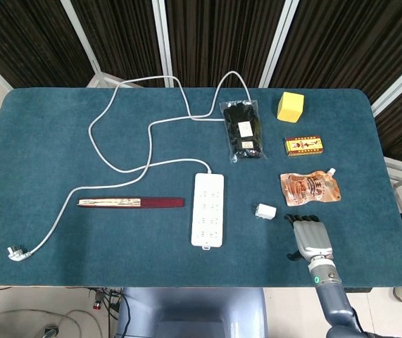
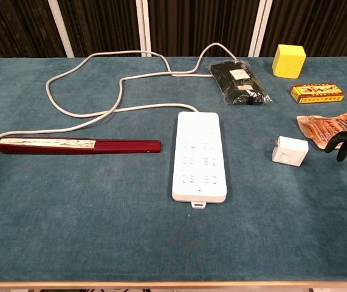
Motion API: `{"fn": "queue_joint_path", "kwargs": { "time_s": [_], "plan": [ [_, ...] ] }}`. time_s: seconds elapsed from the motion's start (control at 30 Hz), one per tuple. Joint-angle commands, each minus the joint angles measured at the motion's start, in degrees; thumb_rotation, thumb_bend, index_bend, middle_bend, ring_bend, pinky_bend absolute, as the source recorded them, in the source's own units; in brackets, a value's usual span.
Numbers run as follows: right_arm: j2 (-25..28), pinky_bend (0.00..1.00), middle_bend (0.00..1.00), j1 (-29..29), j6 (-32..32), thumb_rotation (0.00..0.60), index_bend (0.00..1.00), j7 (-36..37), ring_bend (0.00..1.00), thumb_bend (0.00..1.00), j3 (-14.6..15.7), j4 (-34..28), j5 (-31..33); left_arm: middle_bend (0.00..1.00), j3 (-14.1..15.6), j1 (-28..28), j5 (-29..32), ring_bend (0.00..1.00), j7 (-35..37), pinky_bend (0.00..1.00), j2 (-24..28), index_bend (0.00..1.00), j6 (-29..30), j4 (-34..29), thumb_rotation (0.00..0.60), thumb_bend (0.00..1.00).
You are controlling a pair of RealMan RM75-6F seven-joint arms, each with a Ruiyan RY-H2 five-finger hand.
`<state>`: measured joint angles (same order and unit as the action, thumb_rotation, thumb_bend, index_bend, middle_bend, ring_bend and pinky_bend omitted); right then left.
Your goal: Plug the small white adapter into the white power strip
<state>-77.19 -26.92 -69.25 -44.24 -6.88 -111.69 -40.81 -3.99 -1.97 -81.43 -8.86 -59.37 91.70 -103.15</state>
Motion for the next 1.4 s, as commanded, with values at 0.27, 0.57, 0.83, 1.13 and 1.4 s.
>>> {"fn": "queue_joint_path", "kwargs": {
  "time_s": [0.27,0.57,0.83,1.13,1.4],
  "plan": [
    [-1.9,0.17,0.28,-2.29,-0.48,0.6,0.22,-0.95,0.24,0.18,0.46,1.59,2.67,0.0,0.0,-0.01,-0.04,0.0,0.0,0.01,0.0,0.14,0.11,-0.02,0.6,0.19],
    [-2.33,0.17,0.28,-3.72,-0.85,0.6,0.22,-0.82,0.24,0.18,0.6,1.73,3.64,0.0,0.02,0.0,-0.03,0.0,-0.17,0.01,-0.06,0.14,0.11,-0.02,0.6,0.19],
    [-2.75,0.17,0.28,-5.0,-0.82,0.6,0.22,-0.79,0.24,0.18,0.73,1.62,4.44,0.0,0.02,0.0,0.02,0.0,-0.3,0.01,-0.1,0.14,0.15,-0.06,0.6,0.19],
    [-3.05,0.17,0.28,-6.42,-1.52,0.6,0.22,-1.28,0.24,0.18,0.6,0.51,4.75,0.0,-0.01,-0.04,0.0,0.0,-0.2,0.01,-0.09,0.14,0.29,-0.06,0.6,0.19],
    [-3.32,0.17,0.28,-8.37,-2.24,0.6,0.22,-2.64,0.24,0.18,-0.1,-0.71,6.05,0.0,0.0,0.02,0.05,0.0,-0.25,0.01,-0.12,0.14,0.14,-0.05,0.6,0.19]
  ]
}}
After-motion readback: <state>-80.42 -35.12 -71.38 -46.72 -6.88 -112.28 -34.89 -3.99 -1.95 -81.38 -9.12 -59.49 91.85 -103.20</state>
